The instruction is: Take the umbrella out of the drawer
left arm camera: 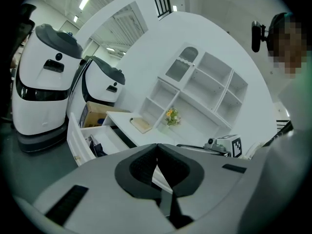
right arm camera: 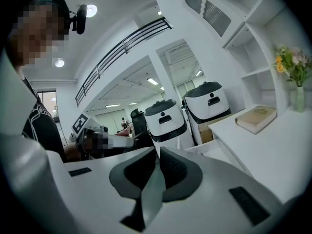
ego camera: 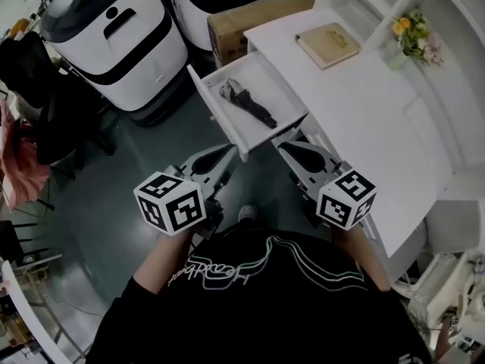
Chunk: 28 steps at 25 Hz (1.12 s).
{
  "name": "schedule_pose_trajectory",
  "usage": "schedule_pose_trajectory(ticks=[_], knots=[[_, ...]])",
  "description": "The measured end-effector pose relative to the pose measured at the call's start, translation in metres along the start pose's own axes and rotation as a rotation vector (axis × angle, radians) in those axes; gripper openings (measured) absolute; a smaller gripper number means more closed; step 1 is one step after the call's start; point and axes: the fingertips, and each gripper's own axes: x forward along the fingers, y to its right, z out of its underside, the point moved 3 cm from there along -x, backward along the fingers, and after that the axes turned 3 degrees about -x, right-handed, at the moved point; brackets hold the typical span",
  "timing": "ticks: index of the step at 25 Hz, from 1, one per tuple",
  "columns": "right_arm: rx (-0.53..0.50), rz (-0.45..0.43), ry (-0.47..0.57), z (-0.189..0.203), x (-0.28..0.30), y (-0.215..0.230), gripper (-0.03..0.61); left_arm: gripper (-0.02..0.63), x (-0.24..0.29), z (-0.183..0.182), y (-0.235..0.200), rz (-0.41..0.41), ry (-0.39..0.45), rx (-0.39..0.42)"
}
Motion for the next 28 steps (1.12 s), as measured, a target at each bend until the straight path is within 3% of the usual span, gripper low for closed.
schedule_pose_trajectory(ticks=[12, 20, 28], knots=[[-0.004, -0.017, -0.106, 0.007, 0.076, 0.061, 0.057, 0.020, 0.040, -0.020, -0.080, -0.038, -0.030, -0.073], [0.012, -0.060, -0.190, 0.004, 0.139, 0.119, 0.129, 0.020, 0.071, -0.052, -0.133, -0.119, -0.025, -0.121], [0.042, -0.091, -0.305, 0.025, 0.209, 0.176, 0.197, 0.020, 0.104, -0.073, -0.191, -0.177, -0.043, -0.179]])
